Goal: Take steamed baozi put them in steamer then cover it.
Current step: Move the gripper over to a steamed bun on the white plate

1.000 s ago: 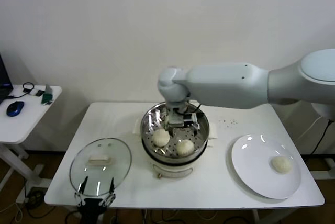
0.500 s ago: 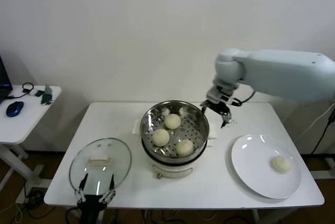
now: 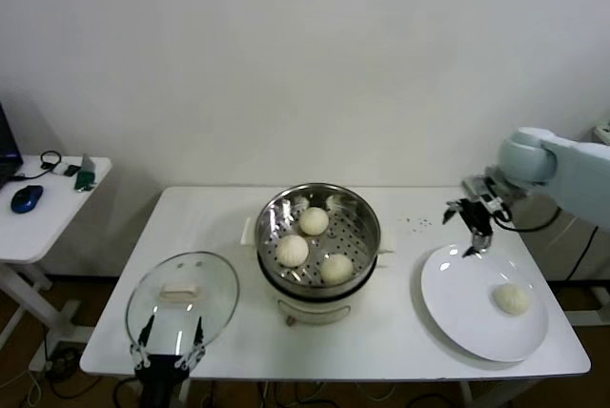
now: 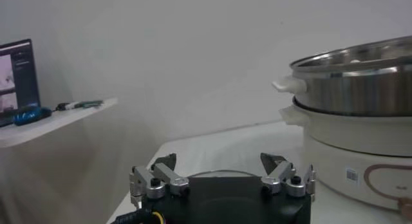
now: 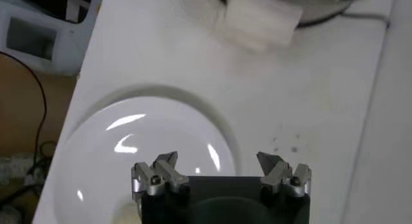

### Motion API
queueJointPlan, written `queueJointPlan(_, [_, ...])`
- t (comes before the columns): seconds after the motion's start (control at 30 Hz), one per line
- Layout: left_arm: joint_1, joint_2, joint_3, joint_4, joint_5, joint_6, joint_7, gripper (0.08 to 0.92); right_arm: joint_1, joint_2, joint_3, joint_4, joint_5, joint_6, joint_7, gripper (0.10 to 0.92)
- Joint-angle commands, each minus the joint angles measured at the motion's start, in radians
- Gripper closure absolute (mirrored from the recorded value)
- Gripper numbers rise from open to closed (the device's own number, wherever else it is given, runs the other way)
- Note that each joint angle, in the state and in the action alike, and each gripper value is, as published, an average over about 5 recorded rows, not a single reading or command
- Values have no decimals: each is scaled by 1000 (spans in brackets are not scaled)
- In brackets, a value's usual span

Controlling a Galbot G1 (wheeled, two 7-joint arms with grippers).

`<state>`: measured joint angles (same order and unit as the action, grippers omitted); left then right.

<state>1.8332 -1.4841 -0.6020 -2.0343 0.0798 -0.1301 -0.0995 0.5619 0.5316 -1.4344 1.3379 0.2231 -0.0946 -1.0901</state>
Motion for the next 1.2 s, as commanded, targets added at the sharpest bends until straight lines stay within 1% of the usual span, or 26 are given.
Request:
queueJointPlan(0.03, [3,-3,-1,0,3,2,0,177,-419,-169,345,-83,-165,-19,-29,203])
queueJointPlan(0.17, [5,-9,0,3,7,2,0,177,-528,-171,434,-116,-224,-6,-31,203])
queueJointPlan(0.37, [8,-10,-2,10,9,1,-1,177,-600,-148,506,-173,-259,15,-17,203])
queueJointPlan(0.6, [6,-14,1,14,16,4,-2,177,-596,-90,532,-240,-266,35,-11,203])
queueJointPlan(1.2, [1,-16,3,25,22,10,-3,177,-598,-12,539,-319,-309,56,-10,203])
